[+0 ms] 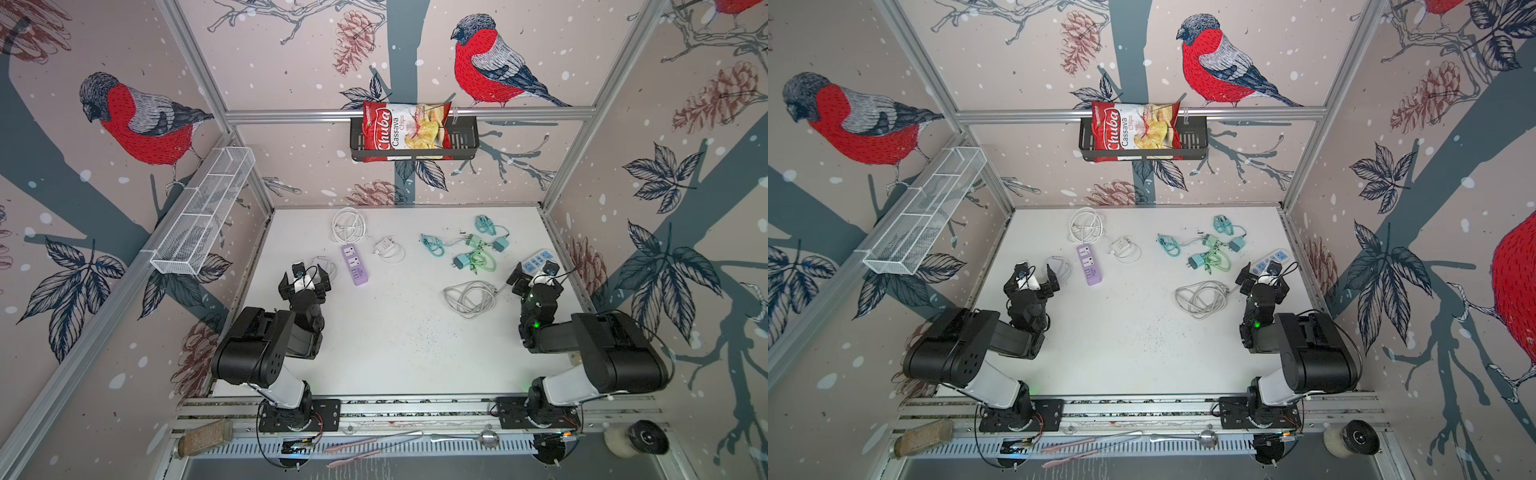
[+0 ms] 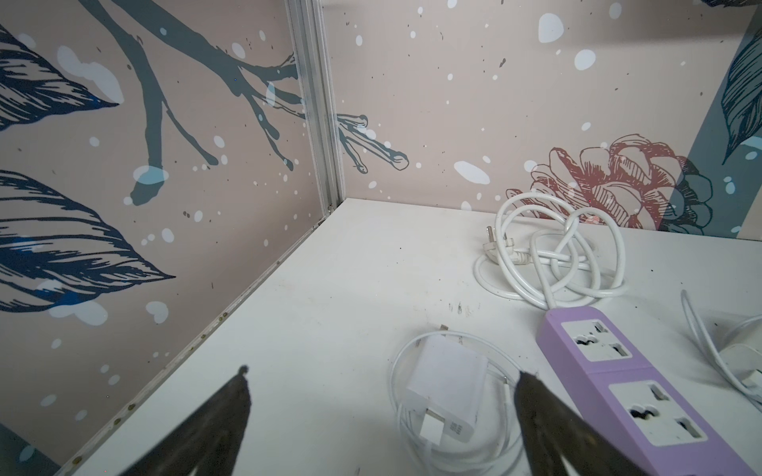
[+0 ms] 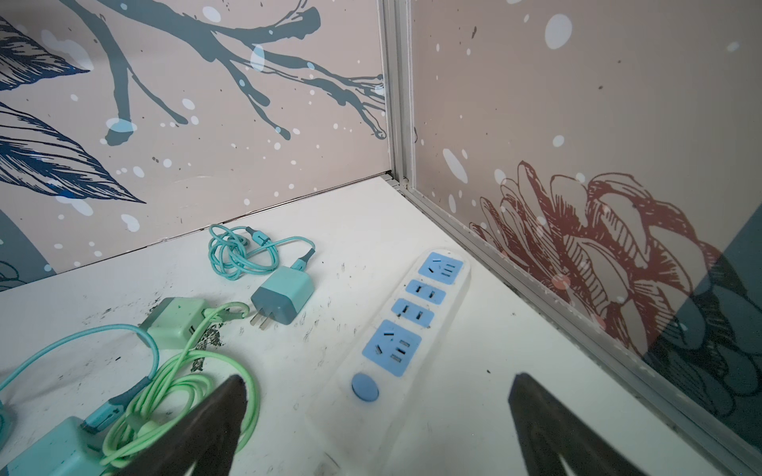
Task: Insert the plug
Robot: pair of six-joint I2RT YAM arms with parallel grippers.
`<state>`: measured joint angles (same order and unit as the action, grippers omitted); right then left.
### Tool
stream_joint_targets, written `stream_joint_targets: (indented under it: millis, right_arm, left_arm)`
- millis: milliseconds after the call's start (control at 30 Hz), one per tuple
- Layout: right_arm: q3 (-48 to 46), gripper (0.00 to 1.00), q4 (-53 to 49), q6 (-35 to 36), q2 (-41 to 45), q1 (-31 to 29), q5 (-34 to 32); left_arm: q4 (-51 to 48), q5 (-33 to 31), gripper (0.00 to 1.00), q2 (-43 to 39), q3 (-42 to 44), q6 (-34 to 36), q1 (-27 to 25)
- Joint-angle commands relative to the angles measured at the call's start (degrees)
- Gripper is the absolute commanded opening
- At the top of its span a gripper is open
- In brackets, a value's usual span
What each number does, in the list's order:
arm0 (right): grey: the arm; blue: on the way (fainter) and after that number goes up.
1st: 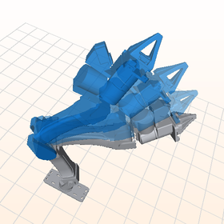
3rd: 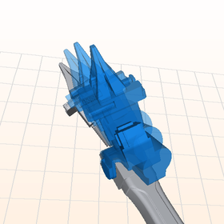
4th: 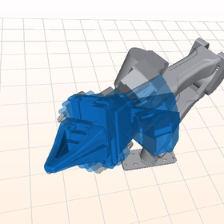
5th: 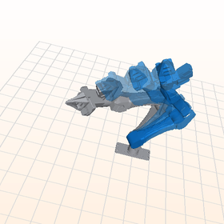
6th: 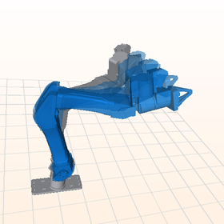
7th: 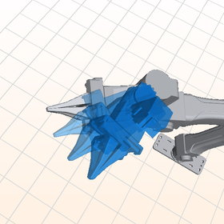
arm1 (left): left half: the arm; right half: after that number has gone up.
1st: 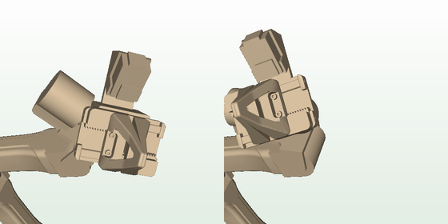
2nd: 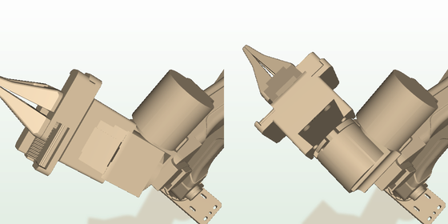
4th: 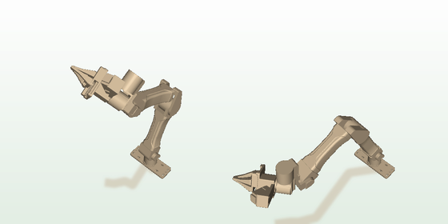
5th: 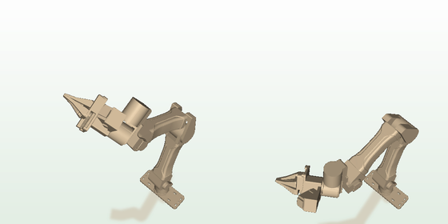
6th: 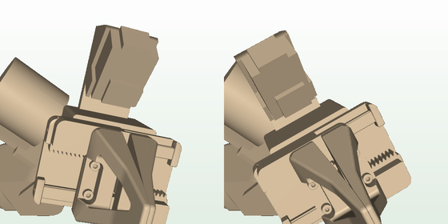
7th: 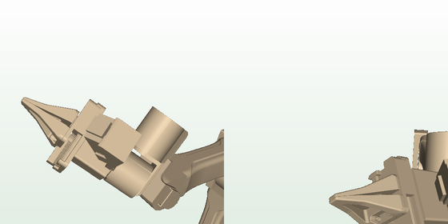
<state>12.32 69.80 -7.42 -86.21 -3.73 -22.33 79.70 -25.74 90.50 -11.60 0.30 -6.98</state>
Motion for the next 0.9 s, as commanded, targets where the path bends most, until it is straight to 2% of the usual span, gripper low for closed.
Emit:
stream_joint_targets:
  millis: [0, 500, 567, 767, 833, 867]
  right_arm:
    - [0.1, 1.00, 1.1, 0.1, 0.0, -0.1, -0.6]
    - [0.0, 1.00, 1.4, 0.3, 0.5, -0.2, -1.6]
    - [1.5, 1.00, -3.0, -0.6, 1.6, -0.2, -1.7]
    - [1.2, 1.00, -2.0, 1.2, 2.1, -1.2, -1.7]
    - [2.6, 1.00, -4.4, 2.1, 4.0, -1.6, -3.7]
    - [5.3, 1.00, -12.2, 1.1, 5.9, -1.5, -3.6]
  left_arm:
    - [0.4, -0.5, 0.98, -0.1, -0.2, -0.3, 0.0]
    - [0.0, -0.2, 0.98, -0.3, -0.2, -0.5, 0.4]
    - [-0.9, -2.1, 0.98, -1.2, -0.4, -0.6, 0.0]
    - [-1.0, -0.9, 0.98, -2.5, 0.1, 0.1, -0.3]
    - [-6.3, -4.2, 0.97, -5.0, -1.7, -0.1, -0.9]
    - [-11.9, -4.0, 0.98, -7.4, -3.6, -0.2, -1.1]
